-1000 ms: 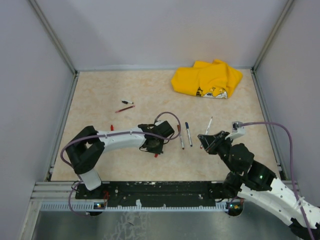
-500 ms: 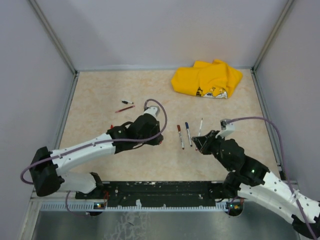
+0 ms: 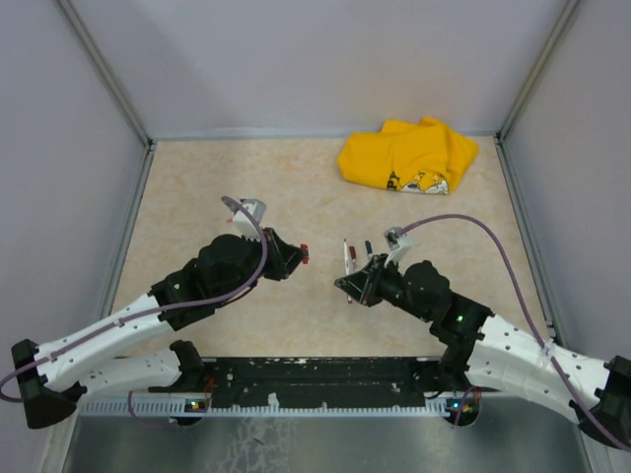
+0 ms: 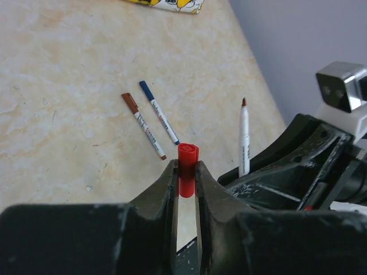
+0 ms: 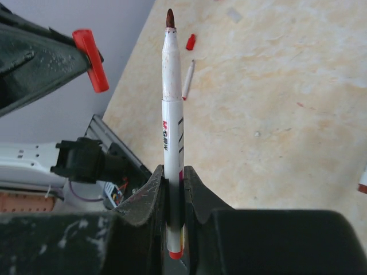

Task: Insert the pens into the pen caps
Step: Insert the pen cap onto the pen.

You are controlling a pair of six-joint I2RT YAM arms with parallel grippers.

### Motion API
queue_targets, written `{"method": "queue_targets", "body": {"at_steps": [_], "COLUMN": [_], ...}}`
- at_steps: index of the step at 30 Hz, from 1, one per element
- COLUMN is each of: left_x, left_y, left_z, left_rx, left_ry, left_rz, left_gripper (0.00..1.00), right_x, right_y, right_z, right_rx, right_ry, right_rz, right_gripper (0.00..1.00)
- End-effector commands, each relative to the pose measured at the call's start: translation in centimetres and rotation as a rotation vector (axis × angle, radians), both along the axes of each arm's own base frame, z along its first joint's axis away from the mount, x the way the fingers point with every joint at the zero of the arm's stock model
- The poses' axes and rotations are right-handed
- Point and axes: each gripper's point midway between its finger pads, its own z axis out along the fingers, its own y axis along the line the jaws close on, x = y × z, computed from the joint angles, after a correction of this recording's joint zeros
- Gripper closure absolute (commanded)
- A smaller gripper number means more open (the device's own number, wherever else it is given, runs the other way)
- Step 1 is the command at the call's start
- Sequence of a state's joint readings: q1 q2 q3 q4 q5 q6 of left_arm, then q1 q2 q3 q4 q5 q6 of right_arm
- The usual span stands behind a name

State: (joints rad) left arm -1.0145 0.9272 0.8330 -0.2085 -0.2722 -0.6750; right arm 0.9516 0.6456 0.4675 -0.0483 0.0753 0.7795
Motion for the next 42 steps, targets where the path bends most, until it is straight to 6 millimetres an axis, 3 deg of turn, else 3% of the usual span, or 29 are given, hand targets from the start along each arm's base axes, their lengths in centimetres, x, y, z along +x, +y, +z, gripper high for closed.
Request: {"method": "queue_targets", "body": {"at_steps": [1, 7, 13, 21, 42], "left_x": [0.0, -0.5, -0.7, -0.9, -1.0], "left_y": [0.5, 0.9, 1.1, 1.7, 1.2], "left_z": [2.3, 3.6, 4.7, 5.7, 5.4], "left_rx": [-0.108, -0.182, -0.227, -0.271, -0.272], "left_ry": [-0.047, -0.068, -0.079, -0.101, -0.088], "left_rz": [0.025, 0.022, 0.019, 0.025, 0.010], "left_gripper": [0.80, 0.80, 0.80, 0.80, 0.79], "right_x": [-1.8, -4.0, -5.1, -5.5, -6.0], "right_y": [3.2, 6.1, 7.7, 8.0, 8.4], "right_z": [3.8, 4.9, 5.1, 5.0, 5.4], "right_rx": [0.144, 0.174, 0.176, 0.172, 0.184], "right_ry": [-0.059, -0.096, -0.127, -0.133, -0.152], "right_rz": [0.127, 0.229, 0.294, 0.315, 0.345], "right_gripper": [1.00, 1.00, 1.00, 1.00, 1.00]}}
